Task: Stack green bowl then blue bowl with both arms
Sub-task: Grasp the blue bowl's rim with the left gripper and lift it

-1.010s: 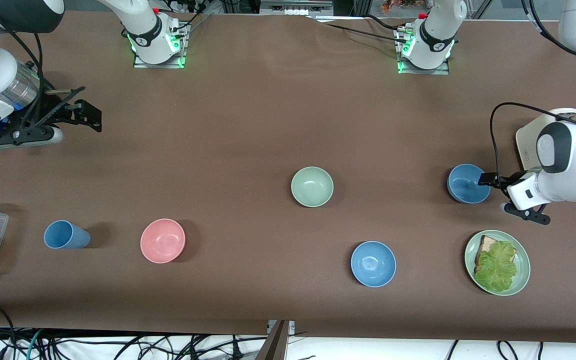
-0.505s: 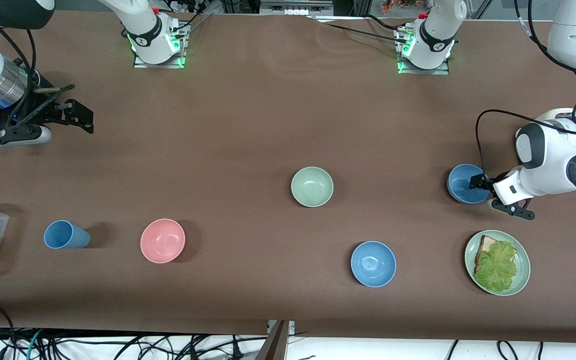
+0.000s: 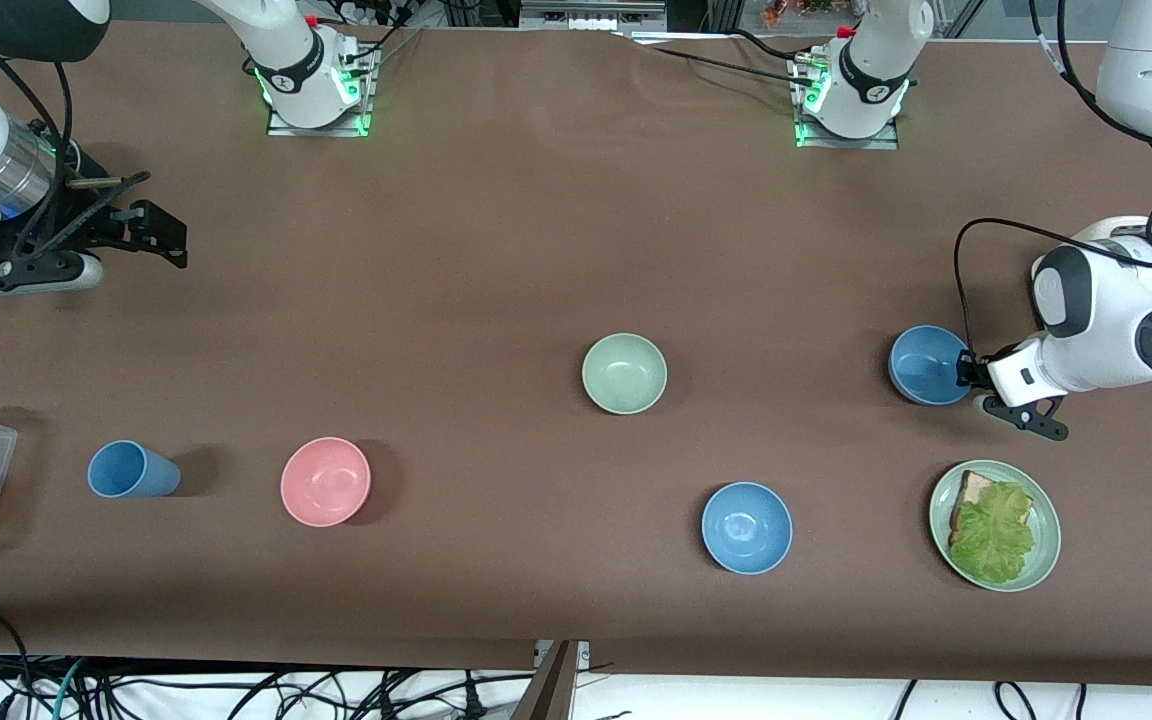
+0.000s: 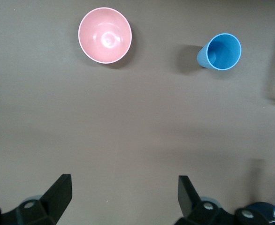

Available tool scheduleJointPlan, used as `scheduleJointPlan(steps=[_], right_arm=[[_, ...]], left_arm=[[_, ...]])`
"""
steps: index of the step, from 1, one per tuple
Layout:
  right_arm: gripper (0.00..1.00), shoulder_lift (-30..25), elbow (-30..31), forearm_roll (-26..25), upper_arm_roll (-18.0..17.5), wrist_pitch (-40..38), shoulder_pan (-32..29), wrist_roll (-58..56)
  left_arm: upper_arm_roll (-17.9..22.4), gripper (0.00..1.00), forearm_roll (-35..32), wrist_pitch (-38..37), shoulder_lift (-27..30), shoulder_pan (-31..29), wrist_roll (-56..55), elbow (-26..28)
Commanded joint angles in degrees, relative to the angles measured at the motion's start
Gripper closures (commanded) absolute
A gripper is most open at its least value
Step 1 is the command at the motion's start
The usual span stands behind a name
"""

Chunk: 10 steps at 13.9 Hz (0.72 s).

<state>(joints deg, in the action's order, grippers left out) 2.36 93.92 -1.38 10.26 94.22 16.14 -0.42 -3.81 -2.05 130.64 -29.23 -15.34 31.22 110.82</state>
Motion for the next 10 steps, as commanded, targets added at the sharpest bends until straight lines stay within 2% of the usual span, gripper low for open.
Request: scheduleJointPlan(steps=[1, 2, 4, 7, 10], right_arm=[[0.0, 0.8, -1.72, 0.15, -0.06, -0.8, -1.29, -0.11], [0.0, 0.8, -1.72, 0.15, -0.15, -0.71, -1.03, -0.02], [0.0, 0.8, -1.72, 0.15, -0.24, -0.71, -1.03, -0.02], [0.0, 0.8, -1.72, 0.15, -0.15, -0.62, -1.11, -0.02], [0.0, 0.8, -1.72, 0.15, -0.15, -0.71, -1.11, -0.02]], left_arm=[[-0.32, 1.0, -1.11, -0.39, 0.57, -0.48, 1.13, -1.22], [-0.49, 1.0, -1.02, -0.74, 0.92, -0.39, 0.78, -1.92], [-1.8, 1.0, -0.32, -6.07, 2.76, 0.22, 0.78, -4.28], [-8.21, 1.0, -0.14, -18.2, 3.74, 0.23, -0.54, -12.35], [-15.58, 1.0, 1.86, -23.84, 3.83, 0.23, -5.54, -16.5]])
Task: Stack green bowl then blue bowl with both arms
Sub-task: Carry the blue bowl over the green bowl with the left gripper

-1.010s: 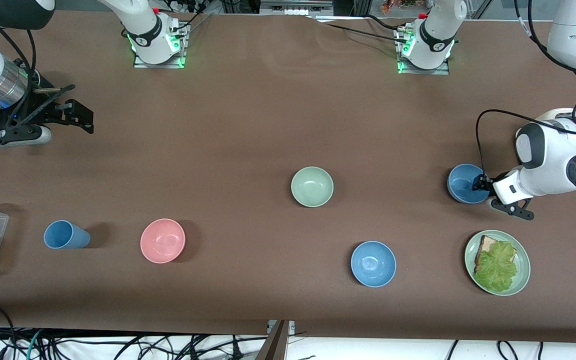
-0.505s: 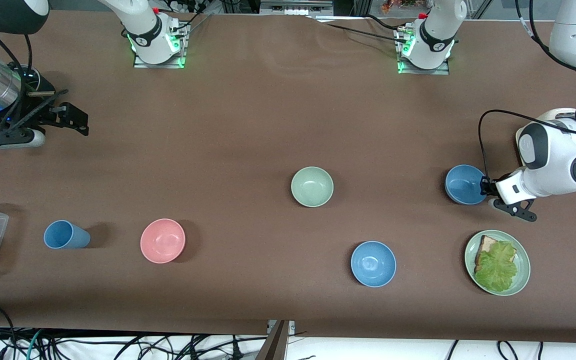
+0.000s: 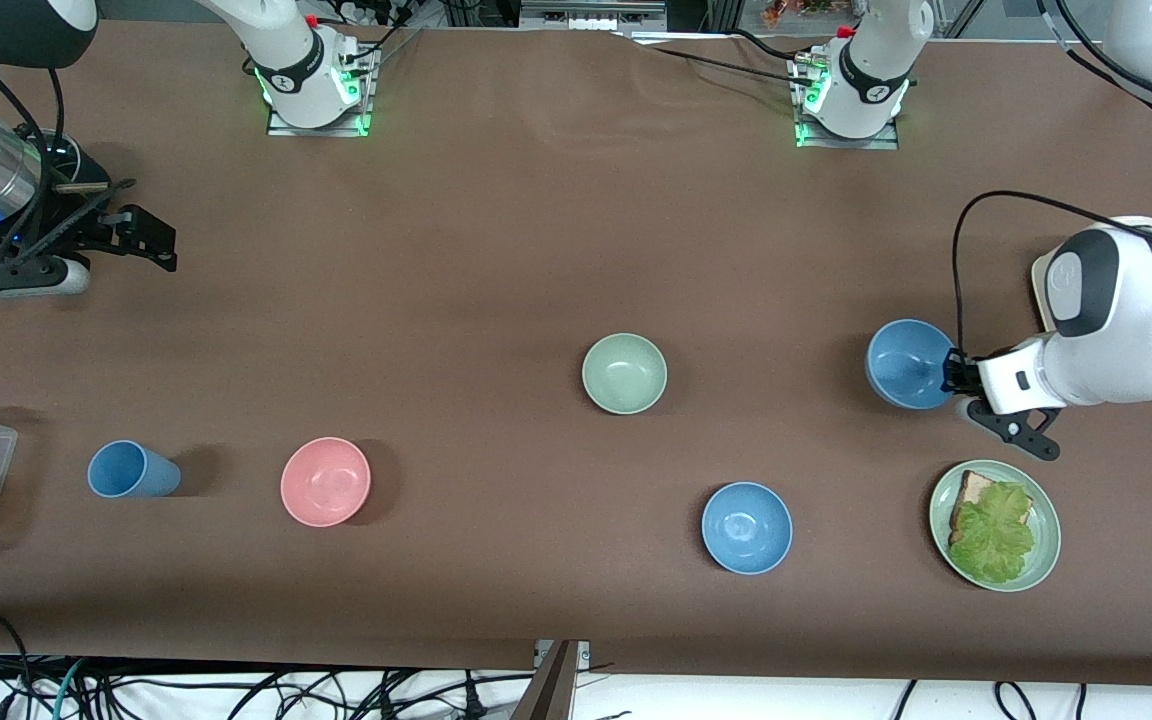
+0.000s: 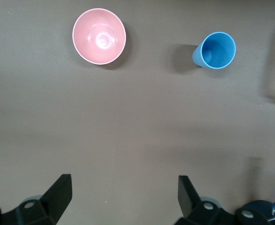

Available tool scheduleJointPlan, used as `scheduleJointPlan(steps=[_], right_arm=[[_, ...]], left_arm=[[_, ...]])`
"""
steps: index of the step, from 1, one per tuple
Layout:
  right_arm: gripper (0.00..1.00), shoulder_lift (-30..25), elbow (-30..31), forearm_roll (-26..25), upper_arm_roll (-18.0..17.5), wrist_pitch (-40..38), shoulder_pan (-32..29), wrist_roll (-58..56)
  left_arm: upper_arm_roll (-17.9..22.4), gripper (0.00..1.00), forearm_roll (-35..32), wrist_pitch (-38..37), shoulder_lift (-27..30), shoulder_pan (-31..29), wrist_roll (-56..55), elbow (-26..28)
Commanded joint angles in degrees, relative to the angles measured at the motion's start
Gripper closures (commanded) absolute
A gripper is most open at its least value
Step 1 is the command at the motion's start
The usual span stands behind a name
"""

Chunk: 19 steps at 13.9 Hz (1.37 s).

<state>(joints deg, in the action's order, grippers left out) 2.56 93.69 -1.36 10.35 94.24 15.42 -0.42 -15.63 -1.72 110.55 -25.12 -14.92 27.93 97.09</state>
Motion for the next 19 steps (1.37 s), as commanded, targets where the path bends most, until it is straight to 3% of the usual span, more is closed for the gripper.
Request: scheduleJointPlan(steps=[1, 4, 7, 9, 11, 13, 14, 16, 19], right_arm=[[0.0, 0.6, -1.5, 0.13, -0.24, -0.64, -0.39, -0.02], [0.0, 0.6, -1.5, 0.13, -0.24, -0.72, -0.48, -0.02], [0.0, 0.6, -1.5, 0.13, -0.24, -0.9, -0.48, -0.1], [0.0, 0.6, -1.5, 0.13, -0.24, -0.9, -0.57, -0.1], [0.0, 0.6, -1.49, 0.13, -0.24, -1.07, -0.57, -0.11], [0.0, 0.6, -1.41, 0.13, -0.15, -1.08, -0.57, -0.11], [0.0, 0.6, -1.41, 0.13, -0.15, -1.07, -0.66, -0.11], [0.0, 0.6, -1.41, 0.13, -0.15, -1.16, -0.74, -0.11], [0.0, 0.6, -1.41, 0.13, -0.15, -1.16, -0.74, -0.11]], left_arm=[[-6.23, 1.0, 3.2, -5.59, -0.28, -0.2, -2.7, -3.91], [-12.04, 1.0, 4.88, -6.41, -0.81, 1.72, -9.44, -8.13], [-11.36, 1.0, 4.18, -5.27, -5.8, 13.73, -23.93, -13.75], [-7.42, 1.0, 4.09, -1.51, -8.62, 21.65, -31.42, -14.82], [-3.63, 1.0, 3.66, 4.29, -11.78, 27.55, -32.06, -14.82], [3.47, 1.0, 0.76, 15.33, -18.35, 33.0, -31.54, -15.78], [3.94, 1.0, 0.66, 16.26, -18.48, 33.64, -31.62, -15.09], [3.85, 1.0, 0.75, 8.66, -17.25, 34.43, -31.89, -15.7], [3.94, 1.0, 0.84, 8.27, -17.25, 34.52, -31.98, -15.61]])
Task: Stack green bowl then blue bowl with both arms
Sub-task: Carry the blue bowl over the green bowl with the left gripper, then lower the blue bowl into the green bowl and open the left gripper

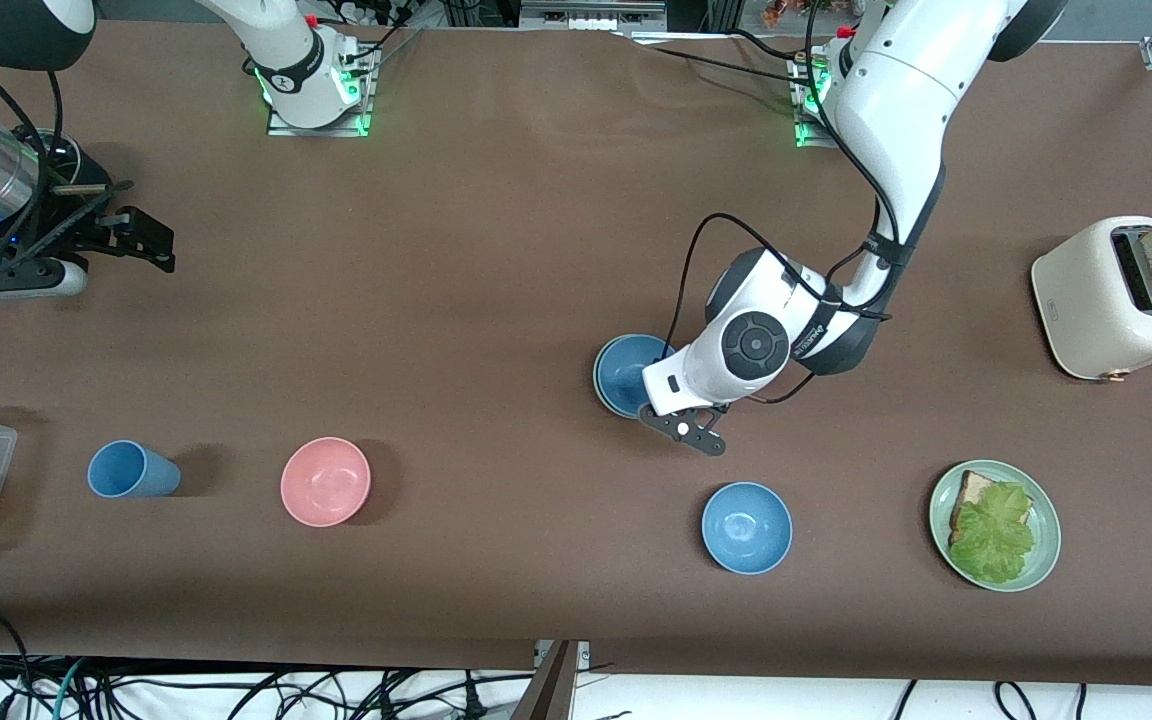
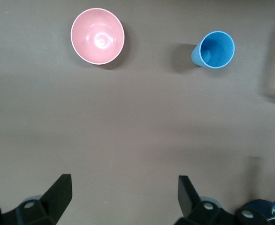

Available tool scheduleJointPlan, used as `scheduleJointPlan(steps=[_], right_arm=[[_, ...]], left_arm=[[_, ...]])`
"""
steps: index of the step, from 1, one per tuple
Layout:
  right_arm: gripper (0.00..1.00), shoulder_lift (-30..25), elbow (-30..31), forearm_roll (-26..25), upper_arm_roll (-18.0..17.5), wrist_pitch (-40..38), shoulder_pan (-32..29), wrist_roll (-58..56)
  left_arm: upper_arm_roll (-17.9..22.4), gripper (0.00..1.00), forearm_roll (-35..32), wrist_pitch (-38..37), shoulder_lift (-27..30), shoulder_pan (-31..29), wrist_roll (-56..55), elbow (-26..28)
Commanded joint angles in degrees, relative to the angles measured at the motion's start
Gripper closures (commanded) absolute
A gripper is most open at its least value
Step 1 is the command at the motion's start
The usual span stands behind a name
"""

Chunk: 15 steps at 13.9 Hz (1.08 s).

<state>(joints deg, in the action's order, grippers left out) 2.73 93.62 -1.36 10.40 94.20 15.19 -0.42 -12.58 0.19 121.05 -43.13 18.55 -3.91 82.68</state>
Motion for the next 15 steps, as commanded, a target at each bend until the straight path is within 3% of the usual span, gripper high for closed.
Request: scheduleJointPlan(steps=[1, 4, 5, 6, 7, 8, 12, 15], right_arm=[[0.0, 0.44, -1.33, 0.13, -0.21, -1.04, -0.51, -0.11], [0.0, 0.44, -1.33, 0.13, -0.21, -0.95, -0.42, -0.11], [0.0, 0.44, -1.33, 0.13, -0.21, -0.95, -0.51, -0.11], [0.0, 0.44, -1.33, 0.13, -0.21, -1.04, -0.51, -0.11], [0.0, 0.44, -1.33, 0.13, -0.21, -1.04, -0.51, -0.11], [0.0, 0.44, -1.33, 0.13, -0.21, -1.12, -0.77, -0.11], [0.0, 0.88, -1.33, 0.13, -0.21, -1.04, -1.04, -0.19], [0.0, 0.88, -1.33, 0.13, -0.21, -1.04, -1.3, -0.19]], left_arm=[[0.81, 1.0, -1.07, -2.31, 0.86, 1.05, -0.22, -1.21], [0.81, 1.0, -1.07, -2.31, 0.77, 1.48, -0.22, -1.21], [0.89, 0.96, -1.16, -2.22, 0.68, 1.49, -0.22, -1.21], [0.98, 0.78, -1.33, -2.13, 0.59, 1.57, -0.14, -1.29], [0.89, 0.18, -1.33, -2.13, 0.59, 1.57, -0.22, -1.21], [0.89, 0.0, -1.33, -2.13, 0.68, 2.01, -0.22, -1.21], [0.89, 0.0, -1.16, -2.92, 2.6, 2.1, -0.22, -1.21], [1.51, 0.0, -1.16, -10.36, 8.66, 1.66, -0.31, -1.38]])
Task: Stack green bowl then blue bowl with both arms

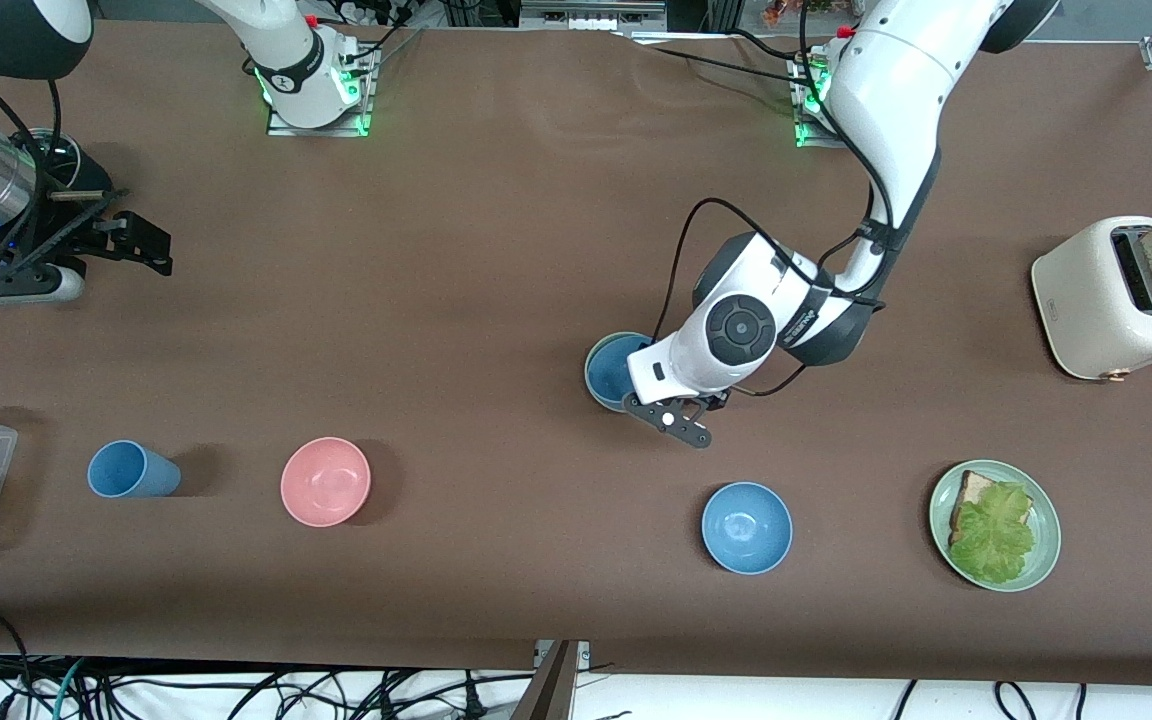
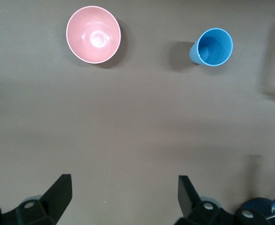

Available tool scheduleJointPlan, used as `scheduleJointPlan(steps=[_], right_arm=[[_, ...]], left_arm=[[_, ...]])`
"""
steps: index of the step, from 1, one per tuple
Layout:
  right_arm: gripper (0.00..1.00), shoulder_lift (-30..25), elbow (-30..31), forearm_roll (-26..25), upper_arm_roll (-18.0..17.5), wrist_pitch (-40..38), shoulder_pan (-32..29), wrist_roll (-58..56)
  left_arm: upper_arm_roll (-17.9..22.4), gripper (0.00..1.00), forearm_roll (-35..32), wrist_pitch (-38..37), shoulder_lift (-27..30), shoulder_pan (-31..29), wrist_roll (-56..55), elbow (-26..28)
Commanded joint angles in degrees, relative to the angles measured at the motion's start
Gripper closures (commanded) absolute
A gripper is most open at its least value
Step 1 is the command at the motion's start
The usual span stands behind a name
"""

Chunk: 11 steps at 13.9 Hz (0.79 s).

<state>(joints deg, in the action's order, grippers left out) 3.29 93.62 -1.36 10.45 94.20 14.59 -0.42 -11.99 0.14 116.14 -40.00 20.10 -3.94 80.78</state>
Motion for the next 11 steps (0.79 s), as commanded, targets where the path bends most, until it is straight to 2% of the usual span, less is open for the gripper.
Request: scheduleJointPlan(steps=[1, 3, 6, 9, 11], right_arm=[[0.0, 0.31, -1.33, 0.13, -0.26, -1.03, -0.7, -0.19], [0.0, 0.31, -1.33, 0.13, -0.17, -1.12, -0.7, -0.28], [0.0, 0.31, -1.33, 0.13, -0.17, -1.12, -0.7, -0.28], [0.0, 0.31, -1.33, 0.13, -0.17, -1.12, -0.7, -0.28], [0.0, 0.31, -1.33, 0.13, -0.17, -1.12, -0.79, -0.28]], left_arm=[[1.61, 0.0, -1.11, -7.92, 7.98, -0.41, -0.28, 0.52], [2.75, 0.0, -1.11, -12.14, 12.38, -2.25, -0.28, 0.26], [4.86, 0.0, -1.11, -15.76, 17.74, -8.21, -0.19, -0.01], [4.61, 0.0, -0.85, -18.74, 21.88, -17.09, 0.16, -0.01], [4.69, 0.0, 0.03, -24.18, 24.52, -20.01, 0.08, -0.18]])
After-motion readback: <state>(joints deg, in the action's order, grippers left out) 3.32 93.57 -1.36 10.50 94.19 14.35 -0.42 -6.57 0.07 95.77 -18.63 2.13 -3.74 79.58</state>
